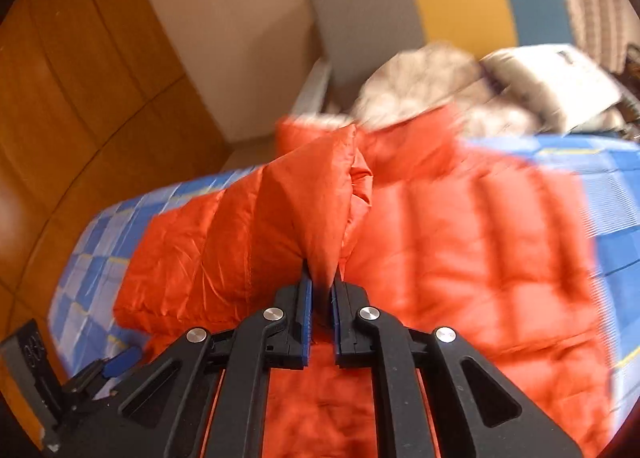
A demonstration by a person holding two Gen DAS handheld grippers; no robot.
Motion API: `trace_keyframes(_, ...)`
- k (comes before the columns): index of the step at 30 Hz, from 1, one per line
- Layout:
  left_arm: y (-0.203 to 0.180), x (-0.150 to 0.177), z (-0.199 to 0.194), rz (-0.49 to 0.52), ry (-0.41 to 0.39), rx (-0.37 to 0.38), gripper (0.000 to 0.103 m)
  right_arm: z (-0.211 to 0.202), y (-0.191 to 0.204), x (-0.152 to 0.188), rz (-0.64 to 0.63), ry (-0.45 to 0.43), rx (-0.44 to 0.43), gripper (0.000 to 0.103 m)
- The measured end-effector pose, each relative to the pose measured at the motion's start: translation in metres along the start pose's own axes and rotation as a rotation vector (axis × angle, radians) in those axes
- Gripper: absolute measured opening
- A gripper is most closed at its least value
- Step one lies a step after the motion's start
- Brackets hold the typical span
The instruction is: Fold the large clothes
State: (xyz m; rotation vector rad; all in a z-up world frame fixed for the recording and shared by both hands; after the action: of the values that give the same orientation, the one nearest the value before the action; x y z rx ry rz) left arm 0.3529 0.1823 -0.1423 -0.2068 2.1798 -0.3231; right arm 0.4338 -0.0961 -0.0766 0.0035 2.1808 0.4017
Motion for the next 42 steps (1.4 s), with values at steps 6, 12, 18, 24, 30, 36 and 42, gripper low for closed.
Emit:
trace_keyframes(6, -0.009, -0.010, 0.001, -0.006, -0.034, 0.010, 0.062, -0.016, -0.077, -0.008, 0.044, -0.018, 0.157, 0.007)
trace_keyframes(12, -0.017, -0.023, 0.007, 0.017, -0.042, -0.011, 0.062, -0.015, -0.121, 0.007, 0.087, 0.015, 0.243, 0.007)
trace_keyframes(18, -0.025, -0.028, 0.019, 0.039, -0.022, -0.050, 0.062, -0.017, -0.133, 0.034, 0.107, 0.046, 0.273, 0.007)
trace_keyframes(24, -0.033, -0.028, 0.022, 0.064, -0.031, -0.081, 0.065, -0.015, -0.140, 0.035, 0.120, 0.038, 0.271, 0.009)
trace_keyframes(30, -0.038, -0.031, 0.022, 0.077, -0.053, -0.100, 0.065, -0.035, -0.132, 0.019, 0.066, -0.056, 0.349, 0.053)
trace_keyframes(36, -0.039, -0.047, 0.034, 0.065, -0.069, -0.111, 0.065, -0.024, -0.096, 0.006, -0.021, -0.085, 0.323, 0.053)
trace_keyframes(42, -0.036, -0.072, 0.061, 0.046, -0.084, -0.123, 0.065, 0.025, -0.085, -0.003, -0.060, -0.042, 0.340, 0.053)
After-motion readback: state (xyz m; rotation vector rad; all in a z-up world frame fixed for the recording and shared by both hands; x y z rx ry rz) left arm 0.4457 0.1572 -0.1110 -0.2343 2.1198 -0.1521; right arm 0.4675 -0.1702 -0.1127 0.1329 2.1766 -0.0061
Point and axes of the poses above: each gripper's, at about its wrist camera, not at the fingertips, and z roughly the way its jaws point, y to its left, x to its underside, the point moved 6 cm from there along z, roughly the way its jaws point, and after that the axes turned 10 degrees about -y, right-handed, at the moved point
